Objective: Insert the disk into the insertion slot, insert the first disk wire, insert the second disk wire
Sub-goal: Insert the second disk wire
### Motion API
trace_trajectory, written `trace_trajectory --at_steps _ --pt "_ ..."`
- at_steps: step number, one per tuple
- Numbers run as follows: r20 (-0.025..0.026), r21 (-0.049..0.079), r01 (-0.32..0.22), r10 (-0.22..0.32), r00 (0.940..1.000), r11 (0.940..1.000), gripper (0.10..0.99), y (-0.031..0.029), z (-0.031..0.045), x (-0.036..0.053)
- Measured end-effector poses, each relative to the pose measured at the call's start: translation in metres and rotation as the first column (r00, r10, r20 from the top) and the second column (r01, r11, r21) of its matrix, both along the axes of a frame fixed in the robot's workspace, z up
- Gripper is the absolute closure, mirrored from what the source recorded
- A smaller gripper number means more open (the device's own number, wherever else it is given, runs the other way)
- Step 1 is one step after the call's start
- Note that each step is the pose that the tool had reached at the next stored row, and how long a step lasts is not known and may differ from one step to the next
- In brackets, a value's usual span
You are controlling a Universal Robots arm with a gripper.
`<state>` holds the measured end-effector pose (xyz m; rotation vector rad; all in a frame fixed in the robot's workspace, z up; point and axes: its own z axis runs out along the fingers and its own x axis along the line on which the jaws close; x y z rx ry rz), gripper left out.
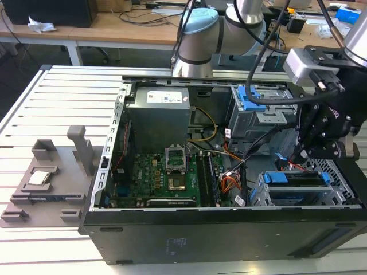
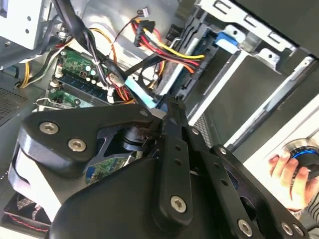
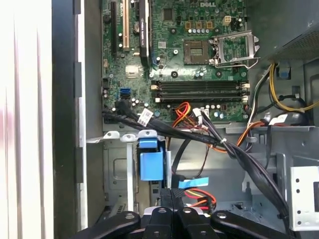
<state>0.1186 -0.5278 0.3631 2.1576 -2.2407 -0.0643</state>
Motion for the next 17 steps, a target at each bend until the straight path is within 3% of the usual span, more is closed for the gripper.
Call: trace_trajectory --at_steps 3,11,14,15,17 --pt "0.0000 0.000 0.000 0.000 1.0000 1.0000 0.980 0.0065 -0.0009 -0.0048" --pt "0.0000 -0.004 0.001 -0.001 1.0000 1.0000 0.973 0.0083 -0.0032 -0.0078" --pt "0.0000 -0.006 0.001 -0.001 1.0000 1.0000 0.792 0.0083 -0.0032 -0.0078" --pt "-0.0001 -0.012 0.001 -0.001 1.0000 0.9999 0.725 0.0087 -0.0034 -0.0081" --pt "0.0000 -0.036 0.003 -0.003 1.0000 0.9993 0.725 0.0105 -0.0053 -0.0087"
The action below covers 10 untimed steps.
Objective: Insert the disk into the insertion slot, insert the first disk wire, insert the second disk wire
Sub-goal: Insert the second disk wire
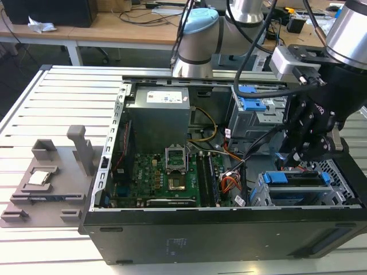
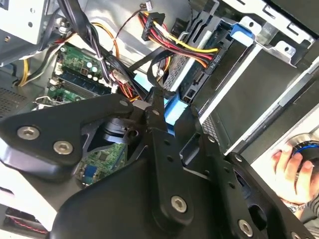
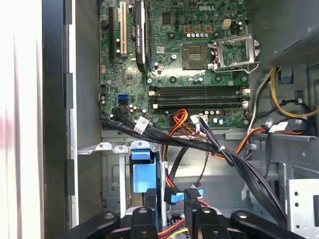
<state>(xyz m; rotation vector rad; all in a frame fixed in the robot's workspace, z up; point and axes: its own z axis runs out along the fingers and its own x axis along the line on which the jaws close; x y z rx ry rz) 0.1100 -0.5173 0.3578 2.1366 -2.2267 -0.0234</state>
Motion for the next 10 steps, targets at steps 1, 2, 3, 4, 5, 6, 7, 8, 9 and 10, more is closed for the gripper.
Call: trace_trajectory --at_steps 1,2,3,4,5,6,7,8,9,10 --pt "0.0000 -0.004 0.000 0.000 1.0000 1.0000 0.725 0.0018 -0.0008 -0.0002" --pt "0.0000 -0.004 0.001 -0.001 1.0000 1.0000 0.725 0.0028 -0.0012 -0.0002" --pt "0.0000 -0.006 0.001 -0.001 1.0000 1.0000 0.725 0.0051 -0.0020 -0.0004" --pt "0.0000 -0.007 0.002 -0.002 1.0000 1.0000 0.725 0.0060 -0.0025 -0.0005" --pt "0.0000 -0.014 0.002 -0.002 1.0000 0.9999 0.725 0.0079 -0.0037 -0.0007" --pt "0.0001 -0.024 0.002 -0.002 1.0000 0.9997 0.725 0.0100 -0.0053 -0.0008" --pt "0.0001 -0.033 0.002 -0.002 1.0000 0.9994 0.725 0.0123 -0.0068 -0.0009" --pt "0.0001 -0.039 0.002 -0.002 1.0000 0.9992 0.725 0.0140 -0.0077 -0.0009" --pt "0.0001 -0.046 0.002 -0.002 1.0000 0.9990 0.725 0.0162 -0.0084 -0.0009" --pt "0.0000 -0.050 0.002 -0.002 1.0000 0.9987 0.725 0.0182 -0.0089 -0.0009"
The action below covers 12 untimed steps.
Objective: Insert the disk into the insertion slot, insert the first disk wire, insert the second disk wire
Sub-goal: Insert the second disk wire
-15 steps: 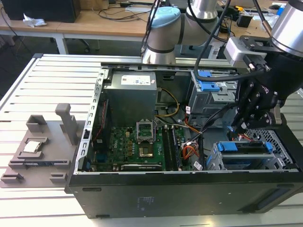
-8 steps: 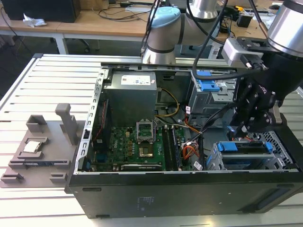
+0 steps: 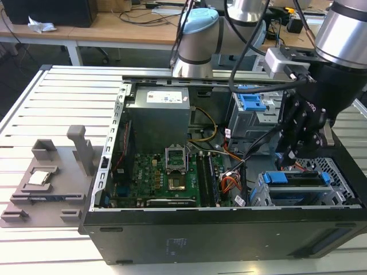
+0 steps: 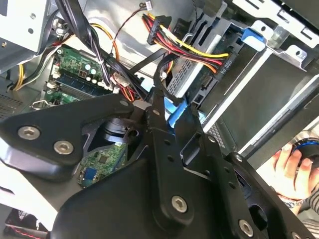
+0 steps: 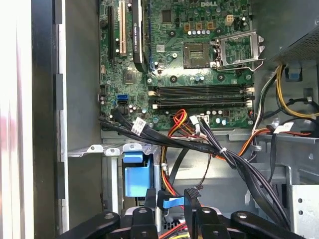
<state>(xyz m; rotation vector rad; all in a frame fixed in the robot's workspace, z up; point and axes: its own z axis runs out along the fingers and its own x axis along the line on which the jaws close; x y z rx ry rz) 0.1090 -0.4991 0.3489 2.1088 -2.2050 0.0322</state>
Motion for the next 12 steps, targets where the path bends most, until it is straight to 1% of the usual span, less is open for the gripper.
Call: trace_trajectory --at_steps 1,2,3,4,6,9,12 --pt "0.0001 -0.004 0.000 0.000 1.0000 1.0000 0.725 0.0015 -0.0005 0.0000" --pt "0.0001 -0.017 0.000 0.000 1.0000 0.9999 0.725 0.0029 -0.0014 0.0000" --pt "0.0001 -0.025 0.000 0.000 1.0000 0.9997 0.725 0.0031 -0.0018 0.0000" --pt "0.0000 -0.038 0.000 0.000 1.0000 0.9993 0.725 0.0031 -0.0024 -0.0001" --pt "0.0000 -0.054 0.000 0.000 1.0000 0.9985 0.725 0.0033 -0.0039 -0.0001" --pt "0.0001 -0.069 0.000 0.000 1.0000 0.9976 0.725 0.0035 -0.0060 -0.0001" --pt "0.0000 -0.073 0.000 0.000 1.0000 0.9973 0.725 0.0035 -0.0073 -0.0001"
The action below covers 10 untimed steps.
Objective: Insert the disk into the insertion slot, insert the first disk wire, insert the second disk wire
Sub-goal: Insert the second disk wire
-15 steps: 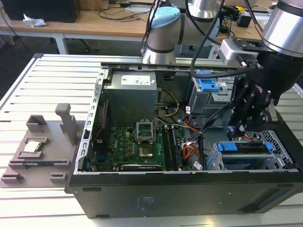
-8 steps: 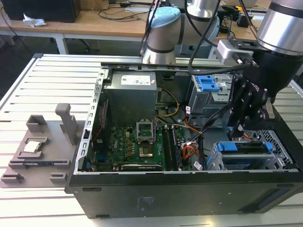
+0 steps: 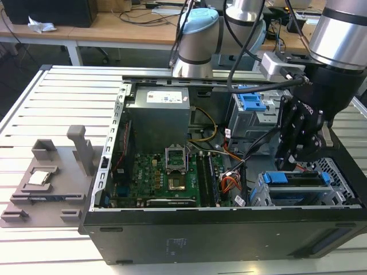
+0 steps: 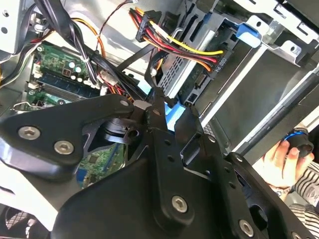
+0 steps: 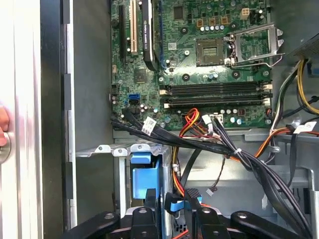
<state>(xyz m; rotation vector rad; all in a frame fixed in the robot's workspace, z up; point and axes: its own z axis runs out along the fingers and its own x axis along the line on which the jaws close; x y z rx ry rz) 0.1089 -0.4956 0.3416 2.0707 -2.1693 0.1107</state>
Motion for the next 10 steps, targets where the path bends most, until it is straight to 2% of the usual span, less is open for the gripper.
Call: trace_trajectory --at_steps 4,5,6,8,10 --pt "0.0001 -0.001 0.000 0.000 1.0000 1.0000 0.741 0.0000 -0.0001 0.0000" --pt "0.0000 -0.001 0.000 0.000 1.0000 1.0000 0.808 0.0000 -0.0001 0.0000" --pt "0.0000 -0.001 0.000 0.000 1.0000 1.0000 0.808 0.0000 -0.0002 0.0000" --pt "0.0000 -0.002 0.000 0.000 1.0000 1.0000 0.941 0.0000 -0.0001 0.0000" --pt "0.0000 -0.002 0.000 0.000 1.0000 1.0000 0.941 0.0000 -0.0001 0.0000"
